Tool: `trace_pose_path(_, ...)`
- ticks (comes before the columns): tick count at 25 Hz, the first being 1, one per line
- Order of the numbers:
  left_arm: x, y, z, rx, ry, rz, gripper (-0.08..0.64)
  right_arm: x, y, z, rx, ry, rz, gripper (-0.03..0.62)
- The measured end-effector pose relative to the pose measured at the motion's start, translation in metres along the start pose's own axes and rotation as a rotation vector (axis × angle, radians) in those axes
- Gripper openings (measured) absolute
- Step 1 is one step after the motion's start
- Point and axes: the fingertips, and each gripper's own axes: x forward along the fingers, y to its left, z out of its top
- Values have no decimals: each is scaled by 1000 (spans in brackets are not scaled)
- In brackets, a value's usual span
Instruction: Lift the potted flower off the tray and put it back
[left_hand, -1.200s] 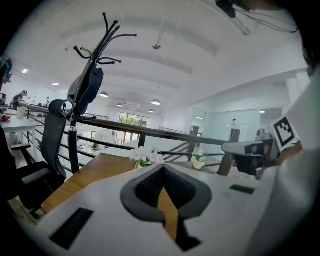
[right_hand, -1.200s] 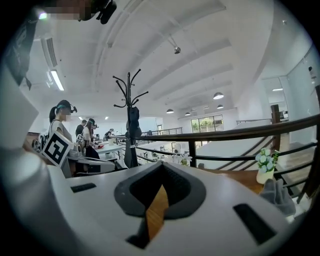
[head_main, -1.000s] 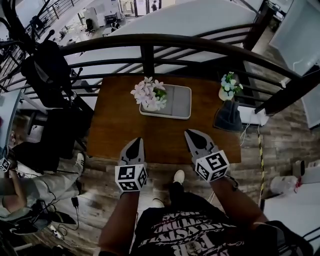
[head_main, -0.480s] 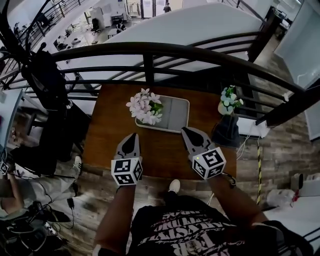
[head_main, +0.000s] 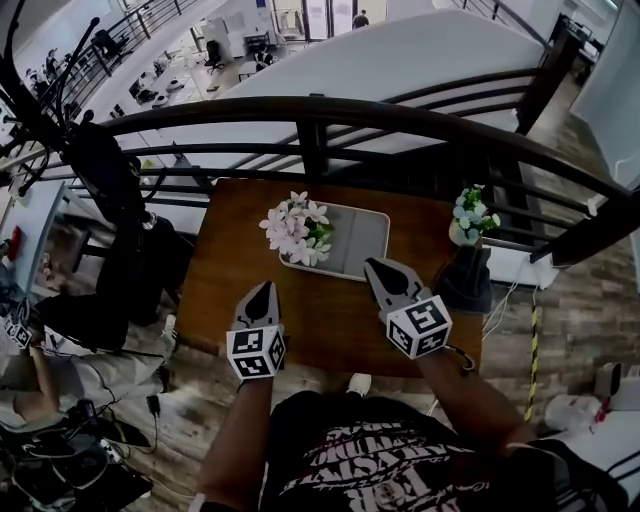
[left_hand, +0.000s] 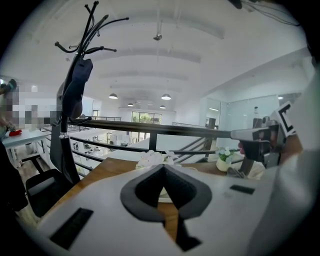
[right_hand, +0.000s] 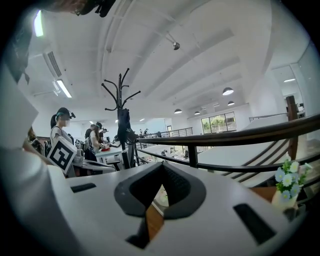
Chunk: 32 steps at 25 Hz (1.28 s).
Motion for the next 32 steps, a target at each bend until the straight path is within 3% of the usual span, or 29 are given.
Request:
trace_pose_path(5, 11, 6, -21, -11, 40, 10, -2, 7, -10, -8, 10, 23, -4, -9)
trace_pose_path(11, 37, 5, -42, -23, 77, -39, -2, 17, -20, -20, -1, 65, -33, -9)
trace_pose_path(23, 100, 31, -70, 55, 107, -139, -2, 64, -35, -47, -12, 158, -86, -9)
trace_pose_path(25, 111, 32, -79, 59, 117, -166, 73, 69, -36, -48, -17, 169, -91, -9)
trace_pose_path(32, 154, 31, -105, 85, 158, -227, 204, 71, -52, -54, -36, 213, -124, -9)
